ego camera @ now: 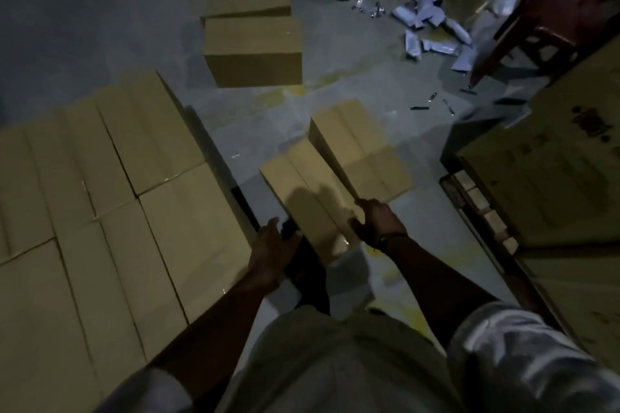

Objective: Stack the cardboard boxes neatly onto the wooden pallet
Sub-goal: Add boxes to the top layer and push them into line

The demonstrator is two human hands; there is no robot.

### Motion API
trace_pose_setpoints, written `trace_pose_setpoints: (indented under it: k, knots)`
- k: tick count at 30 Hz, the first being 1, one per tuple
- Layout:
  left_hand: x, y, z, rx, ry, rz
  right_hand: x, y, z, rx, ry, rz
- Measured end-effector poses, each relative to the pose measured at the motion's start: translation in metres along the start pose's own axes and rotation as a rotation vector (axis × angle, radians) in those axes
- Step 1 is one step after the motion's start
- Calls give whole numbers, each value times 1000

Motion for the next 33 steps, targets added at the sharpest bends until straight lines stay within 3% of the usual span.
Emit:
trace_pose_setpoints:
  k: [10,15,20,27,30,33]
  knots:
    - [-107,-7,-3,-86,148,-13,-127,14,12,48,36,158]
    - [-171,-67,48,-20,287,30,-215,-37,-7,-29,112,99]
    - [-256,-128,110,49,448,-38,-319,-120,-40,10,101,249]
    - [-344,-197,175,105,408,-101,-418,-218,-99,64,154,296]
    - [-367,-204,176,218,261,-166,-426,-234,-106,-15,148,363]
    - [-368,-193,173,258,248,-266,-416,-231,-95,-15,191,366]
Point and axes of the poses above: each hand's wrist, its own x-axis away from the middle knuckle, its own y-axis out of the back of the hand, z = x × y, the point moved 5 cm from there along -x, towards the middle knuckle, and after that the axes turned 4 degrees about -y, right-handed, at the moved point
